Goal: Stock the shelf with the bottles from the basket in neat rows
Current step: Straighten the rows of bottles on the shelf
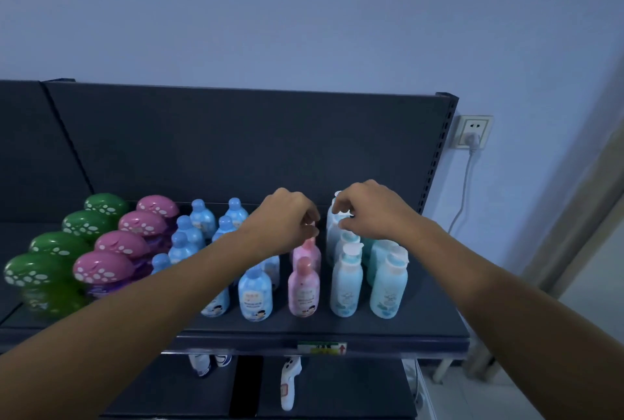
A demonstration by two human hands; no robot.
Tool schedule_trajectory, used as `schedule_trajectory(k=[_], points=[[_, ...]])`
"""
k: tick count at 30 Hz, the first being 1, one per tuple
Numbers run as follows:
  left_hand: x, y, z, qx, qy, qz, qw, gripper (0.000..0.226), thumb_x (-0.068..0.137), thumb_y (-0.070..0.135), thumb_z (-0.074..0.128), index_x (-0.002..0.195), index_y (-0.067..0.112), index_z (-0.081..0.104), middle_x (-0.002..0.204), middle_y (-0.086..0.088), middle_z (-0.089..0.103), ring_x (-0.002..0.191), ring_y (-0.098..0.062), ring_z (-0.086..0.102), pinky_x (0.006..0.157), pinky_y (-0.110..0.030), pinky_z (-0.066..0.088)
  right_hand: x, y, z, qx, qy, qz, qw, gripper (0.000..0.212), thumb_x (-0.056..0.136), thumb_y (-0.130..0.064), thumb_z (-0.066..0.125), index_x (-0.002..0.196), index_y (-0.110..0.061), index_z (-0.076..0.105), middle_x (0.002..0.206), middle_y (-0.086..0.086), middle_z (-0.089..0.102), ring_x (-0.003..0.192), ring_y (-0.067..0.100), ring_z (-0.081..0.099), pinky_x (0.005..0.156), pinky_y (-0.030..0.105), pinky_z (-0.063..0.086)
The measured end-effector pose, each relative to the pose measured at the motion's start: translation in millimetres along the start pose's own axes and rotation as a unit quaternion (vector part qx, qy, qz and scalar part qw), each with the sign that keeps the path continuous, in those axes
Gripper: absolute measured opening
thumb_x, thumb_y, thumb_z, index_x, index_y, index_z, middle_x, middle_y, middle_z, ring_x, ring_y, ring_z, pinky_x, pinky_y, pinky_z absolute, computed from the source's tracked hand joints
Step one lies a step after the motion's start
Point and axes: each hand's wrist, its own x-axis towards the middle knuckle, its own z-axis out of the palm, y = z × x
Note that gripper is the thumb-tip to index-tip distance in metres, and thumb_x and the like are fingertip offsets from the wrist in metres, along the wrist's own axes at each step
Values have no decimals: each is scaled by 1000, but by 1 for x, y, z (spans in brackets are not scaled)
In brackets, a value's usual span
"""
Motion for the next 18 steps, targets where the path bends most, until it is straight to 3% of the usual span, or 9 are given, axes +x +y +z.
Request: schedule_trajectory(k=[5, 12, 15, 18], points=[[-31, -59, -24, -21, 14, -19, 999, 20, 86, 32, 72, 105, 26, 77, 95, 9, 76, 94, -14, 68, 81, -26, 51, 11, -71, 9, -13, 8, 0, 1000, 26, 83, -26, 68, 107, -32, 72, 102, -11, 71, 99, 18, 64, 83, 38, 56], [-86, -154, -61, 0, -18, 22, 1000, 23, 90, 34, 68, 109, 25, 75, 102, 8, 75, 100, -17, 68, 87, -39, 55, 38, -185, 40, -2, 5, 33, 999, 28, 82, -32, 68, 110, -34, 68, 105, -11, 68, 104, 18, 62, 88, 41, 53], [-108, -201, -80, 3, -18, 27, 999, 22, 90, 34, 68, 108, 23, 76, 101, 7, 76, 99, -17, 69, 88, -38, 55, 51, -231, 57, 2, 14, 38, 999, 30, 82, -34, 69, 112, -34, 67, 108, -12, 69, 107, 15, 62, 84, 33, 48], [-133, -250, -97, -1, -6, 10, 1000, 21, 89, 30, 67, 105, 21, 78, 99, 4, 76, 95, -18, 70, 86, -37, 56, 63, -275, 74, 26, 21, 35, 999, 30, 82, -29, 68, 112, -30, 69, 105, -11, 71, 104, 14, 63, 88, 36, 54]])
